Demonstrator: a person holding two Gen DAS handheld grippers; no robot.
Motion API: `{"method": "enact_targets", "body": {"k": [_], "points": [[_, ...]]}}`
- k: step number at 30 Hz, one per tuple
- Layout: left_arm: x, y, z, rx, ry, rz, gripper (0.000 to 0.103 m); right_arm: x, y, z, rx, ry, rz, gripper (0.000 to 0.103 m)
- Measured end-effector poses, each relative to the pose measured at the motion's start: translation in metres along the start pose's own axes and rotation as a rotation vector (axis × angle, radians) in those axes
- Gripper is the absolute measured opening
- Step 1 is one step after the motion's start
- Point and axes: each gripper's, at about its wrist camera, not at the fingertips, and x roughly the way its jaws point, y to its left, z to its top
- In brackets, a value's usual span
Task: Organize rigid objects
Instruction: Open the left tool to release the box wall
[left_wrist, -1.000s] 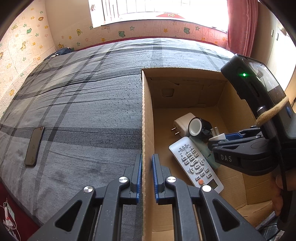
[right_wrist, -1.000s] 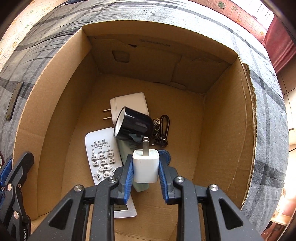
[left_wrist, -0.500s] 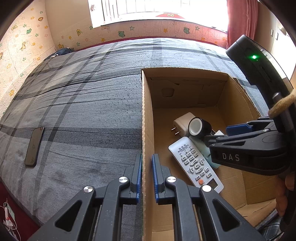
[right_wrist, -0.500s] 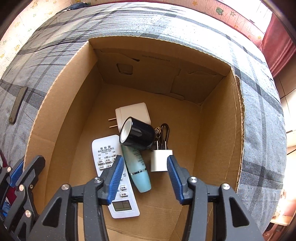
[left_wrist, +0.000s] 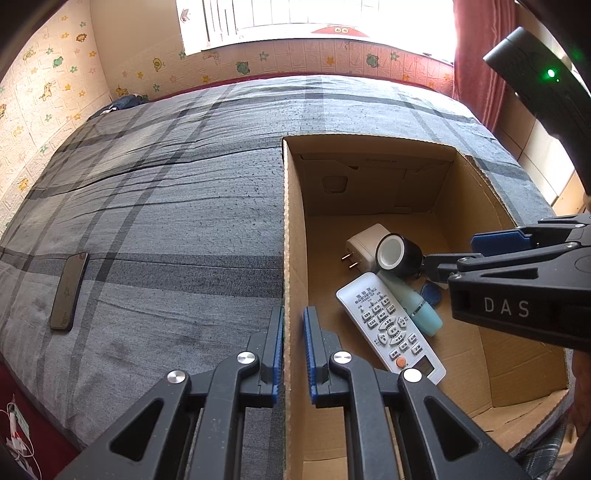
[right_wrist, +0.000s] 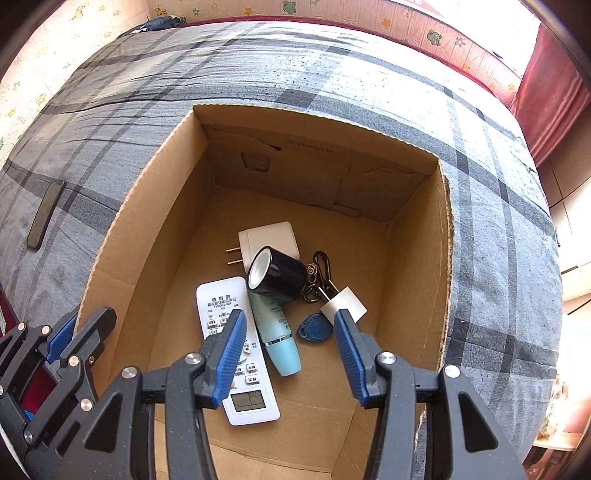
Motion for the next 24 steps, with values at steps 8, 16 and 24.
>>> {"method": "enact_targets", "body": {"k": [8, 16, 24], "points": [[0.0, 0.0, 0.001, -0.003, 0.002, -0.001, 0.011, -0.02, -0.016, -0.007, 0.031, -0.028, 0.002, 0.075], [-0.001, 0.0, 0.0, -0.004, 0.002, 0.0, 0.011, -0.038, -0.028, -0.02, 0.047, -0.057, 0.001, 0.098], [-0.006, 0.0, 0.0, -0.002, -0.002, 0.005, 0.011, -0.057, -0.041, -0.038, 0.067, -0.09, 0.007, 0.103]]}}
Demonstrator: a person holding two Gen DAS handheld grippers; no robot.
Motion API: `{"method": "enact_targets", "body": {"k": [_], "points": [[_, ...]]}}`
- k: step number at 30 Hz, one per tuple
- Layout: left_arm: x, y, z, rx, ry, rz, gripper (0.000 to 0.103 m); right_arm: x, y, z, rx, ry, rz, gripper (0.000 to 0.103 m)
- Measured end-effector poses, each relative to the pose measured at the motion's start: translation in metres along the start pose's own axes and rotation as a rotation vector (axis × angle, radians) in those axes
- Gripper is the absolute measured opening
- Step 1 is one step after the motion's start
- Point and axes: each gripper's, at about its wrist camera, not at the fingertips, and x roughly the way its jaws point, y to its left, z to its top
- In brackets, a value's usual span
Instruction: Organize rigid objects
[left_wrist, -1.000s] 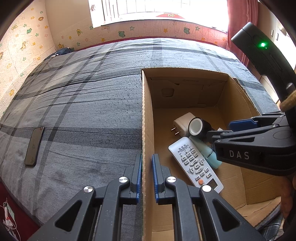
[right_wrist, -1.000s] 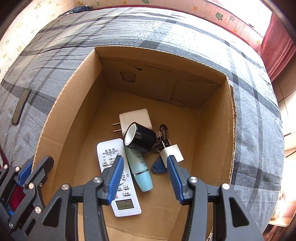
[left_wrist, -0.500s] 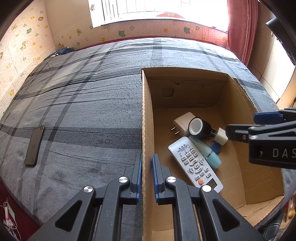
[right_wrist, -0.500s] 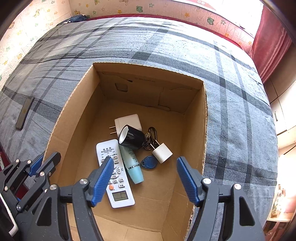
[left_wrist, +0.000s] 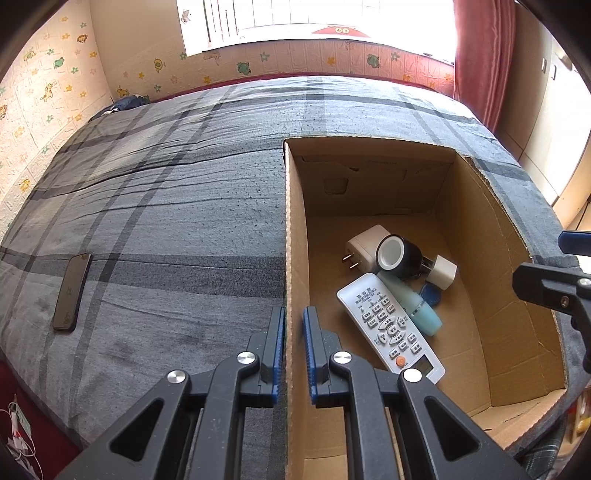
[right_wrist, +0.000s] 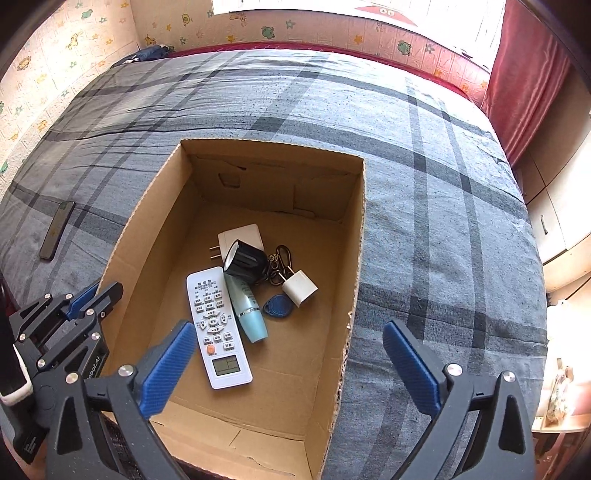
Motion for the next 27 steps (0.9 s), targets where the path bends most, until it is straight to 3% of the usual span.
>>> {"method": "enact_targets", "body": {"k": [7, 10, 12, 15, 17, 22, 27], "points": [[-0.004, -0.001, 0.001, 0.0, -0.004, 0.017, 0.011, -0.016, -0.007, -0.009, 0.005, -0.025, -0.011, 0.103], [-0.008, 0.0, 0.0, -0.005, -0.007, 0.042, 0.027, -0.024, -0.01, -0.013, 0.013, -0.04, -0.008, 0.103], [-0.012, 0.002, 0.0, -0.008, -0.01, 0.059, 0.057, -0.029, -0.012, -0.016, 0.018, -0.049, -0.008, 0.103], [-0.017, 0.005, -0.002, -0.015, -0.017, 0.094, 0.079, -0.037, -0.015, -0.02, 0.023, -0.063, -0.007, 0.103], [-0.023, 0.007, -0.003, -0.024, -0.029, 0.101, 0.085, -0.043, -0.016, -0.022, 0.024, -0.076, -0.007, 0.103], [-0.042, 0.008, -0.006, -0.039, -0.059, 0.106, 0.089, -0.06, -0.018, -0.032, 0.028, -0.107, -0.008, 0.103], [-0.068, 0.002, -0.011, -0.018, -0.095, 0.111, 0.103, -0.079, -0.021, -0.043, 0.03, -0.137, -0.011, 0.103]]}}
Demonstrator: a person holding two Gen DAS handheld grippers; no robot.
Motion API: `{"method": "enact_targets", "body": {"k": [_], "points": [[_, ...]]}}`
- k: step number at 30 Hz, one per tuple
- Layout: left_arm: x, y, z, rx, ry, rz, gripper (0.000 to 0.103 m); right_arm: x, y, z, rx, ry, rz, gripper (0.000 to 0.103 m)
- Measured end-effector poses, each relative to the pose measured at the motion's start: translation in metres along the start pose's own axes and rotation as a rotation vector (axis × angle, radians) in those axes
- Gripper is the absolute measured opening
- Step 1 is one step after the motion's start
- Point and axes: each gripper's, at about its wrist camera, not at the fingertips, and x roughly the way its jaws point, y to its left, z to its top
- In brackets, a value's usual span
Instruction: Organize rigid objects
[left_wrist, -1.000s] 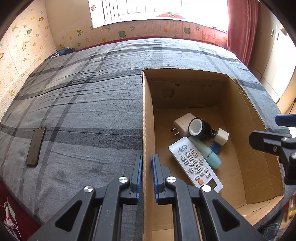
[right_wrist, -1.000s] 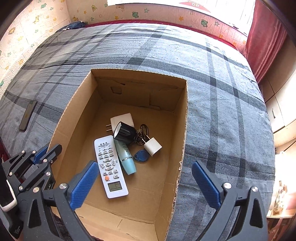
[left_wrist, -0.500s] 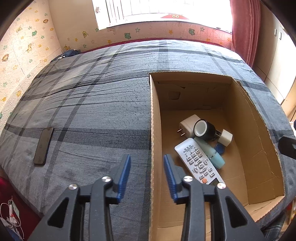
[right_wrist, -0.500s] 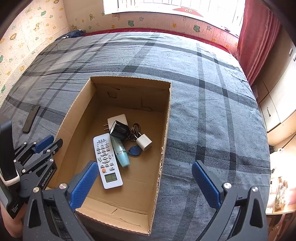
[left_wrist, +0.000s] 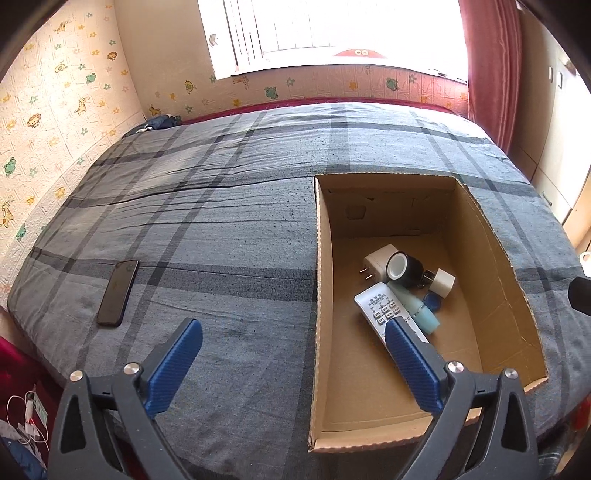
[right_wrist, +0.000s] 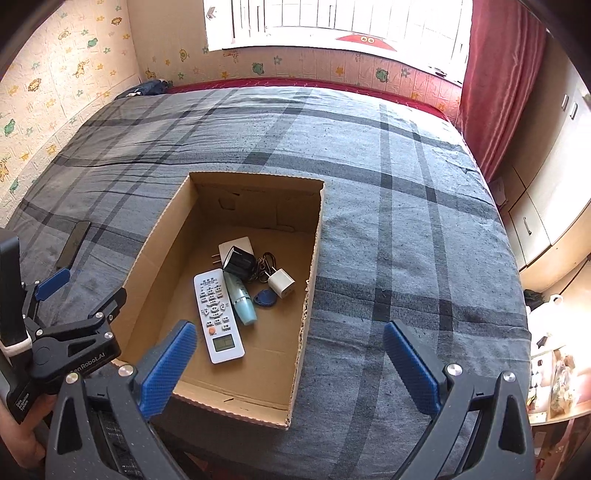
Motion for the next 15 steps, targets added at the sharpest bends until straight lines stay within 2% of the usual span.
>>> {"method": "enact_targets", "body": {"k": [5, 15], "points": [[-0.029, -0.005, -0.001, 0.004, -0.041, -0.001, 0.103, -0.021, -0.003, -0.009, 0.007, -0.03, -0.001, 0.103], [-0.074, -0.019, -0.006, 0.034, -0.065, 0.014, 0.103, -0.055, -0.013, -0.025, 0.027, -0.076, -0.017, 0.103]]}}
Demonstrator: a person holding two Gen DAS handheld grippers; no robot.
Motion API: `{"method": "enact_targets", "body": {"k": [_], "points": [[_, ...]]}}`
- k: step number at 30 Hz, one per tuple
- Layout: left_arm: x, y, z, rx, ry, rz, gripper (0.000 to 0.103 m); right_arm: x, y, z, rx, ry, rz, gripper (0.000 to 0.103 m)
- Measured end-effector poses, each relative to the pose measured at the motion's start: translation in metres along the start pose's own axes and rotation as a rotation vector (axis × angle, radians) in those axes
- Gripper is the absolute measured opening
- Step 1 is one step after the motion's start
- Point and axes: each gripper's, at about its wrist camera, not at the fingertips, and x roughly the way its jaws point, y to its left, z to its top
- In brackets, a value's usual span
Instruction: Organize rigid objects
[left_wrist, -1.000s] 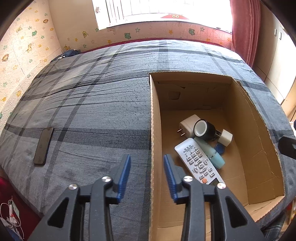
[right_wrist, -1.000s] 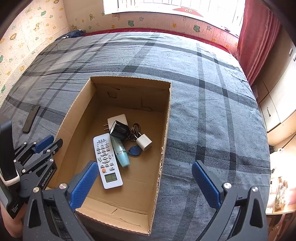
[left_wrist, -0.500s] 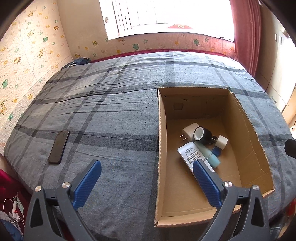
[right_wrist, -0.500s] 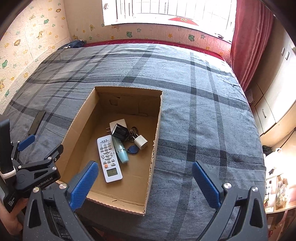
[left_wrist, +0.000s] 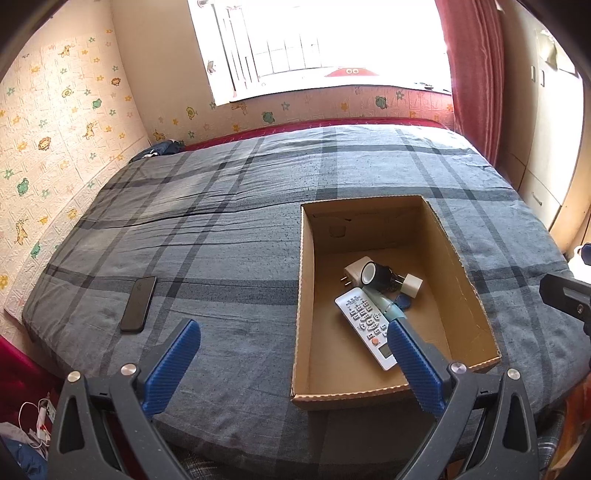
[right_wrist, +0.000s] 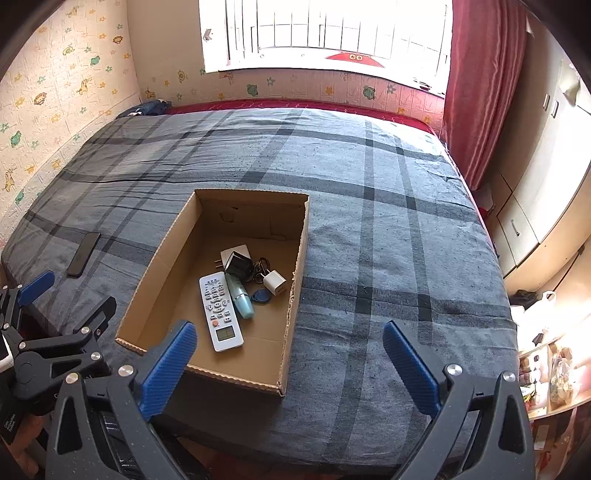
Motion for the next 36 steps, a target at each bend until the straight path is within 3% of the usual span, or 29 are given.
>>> {"method": "enact_targets", "body": {"k": [19, 36], "points": [[-0.043, -0.027, -0.014, 0.03, -0.043, -0.056, 0.103, -0.05, -0.012, -0.025, 0.031, -0.079, -0.014, 0.103], [-0.054, -0.03, -0.005, 0.038, -0.072, -0.052, 0.103, -0.056, -0.016, -0.02, 0.05, -0.094, -0.029, 0.103]]}}
